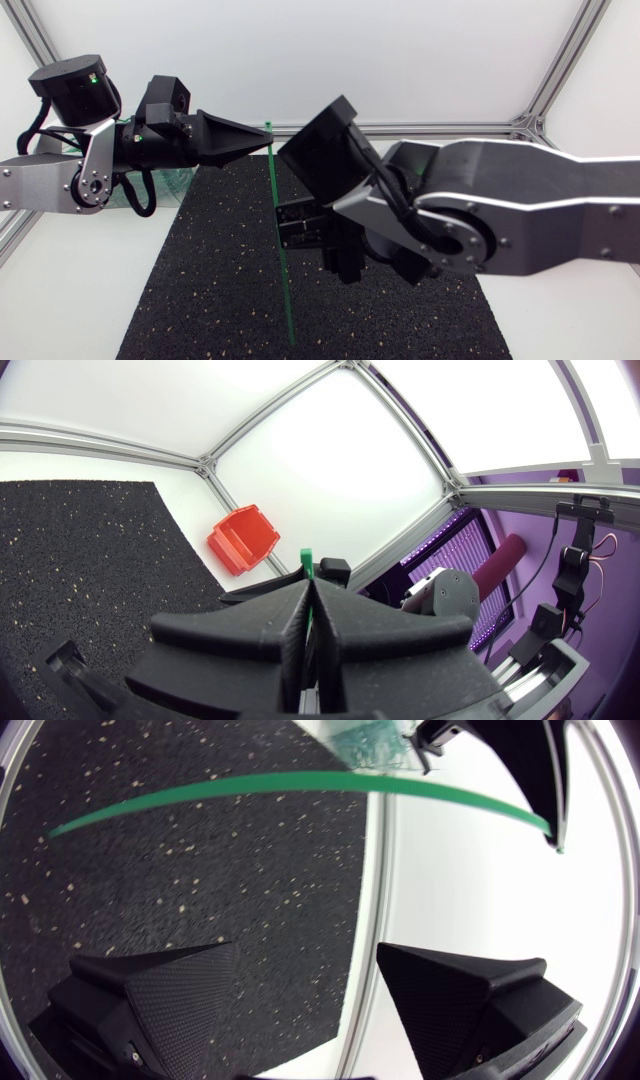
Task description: Take a green cable tie from the red box, thread the tail through the head to close it, then place it in the transparent bin on the left.
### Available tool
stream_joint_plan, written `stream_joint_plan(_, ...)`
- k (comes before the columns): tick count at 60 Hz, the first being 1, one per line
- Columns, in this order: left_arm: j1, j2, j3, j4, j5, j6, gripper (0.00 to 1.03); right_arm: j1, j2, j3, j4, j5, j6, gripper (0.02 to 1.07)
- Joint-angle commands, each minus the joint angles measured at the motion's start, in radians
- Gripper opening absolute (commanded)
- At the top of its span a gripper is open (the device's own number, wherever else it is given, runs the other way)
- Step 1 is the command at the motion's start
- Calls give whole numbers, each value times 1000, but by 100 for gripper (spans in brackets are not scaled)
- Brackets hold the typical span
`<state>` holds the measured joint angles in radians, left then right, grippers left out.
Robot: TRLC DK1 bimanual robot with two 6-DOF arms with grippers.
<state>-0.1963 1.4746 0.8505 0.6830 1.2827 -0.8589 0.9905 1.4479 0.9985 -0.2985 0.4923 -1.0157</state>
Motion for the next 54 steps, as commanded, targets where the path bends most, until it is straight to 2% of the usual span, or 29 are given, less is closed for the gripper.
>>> stream_joint_plan(1,-9,18,-33,20,17,40,4,7,-77,-143,162,5,-118,102)
stream_joint_plan(7,-22,20,-42,20,17,64,4,5,-129,-258,334,-29,-212,102)
stream_joint_plan(16,-28,39,-24,20,17,60,4,7,-165,-400,619,-60,-465,102)
stream_joint_plan(20,-29,44,-19,18,17,55,4,4,-158,-492,875,-106,-658,102)
stream_joint_plan(24,-32,44,-18,16,17,52,4,-7,-133,-521,981,-141,-736,102)
stream_joint_plan(35,-37,44,-21,15,24,50,4,-36,-101,-531,1107,-270,-865,102)
stream_joint_plan(41,-43,46,-22,13,33,50,4,-72,-41,-563,1248,-400,-1034,103)
stream_joint_plan(52,-31,52,-11,6,50,46,4,-85,-30,-587,1268,-574,-1089,103)
stream_joint_plan(54,-26,52,-10,4,52,46,4,-85,-27,-587,1268,-578,-1092,103)
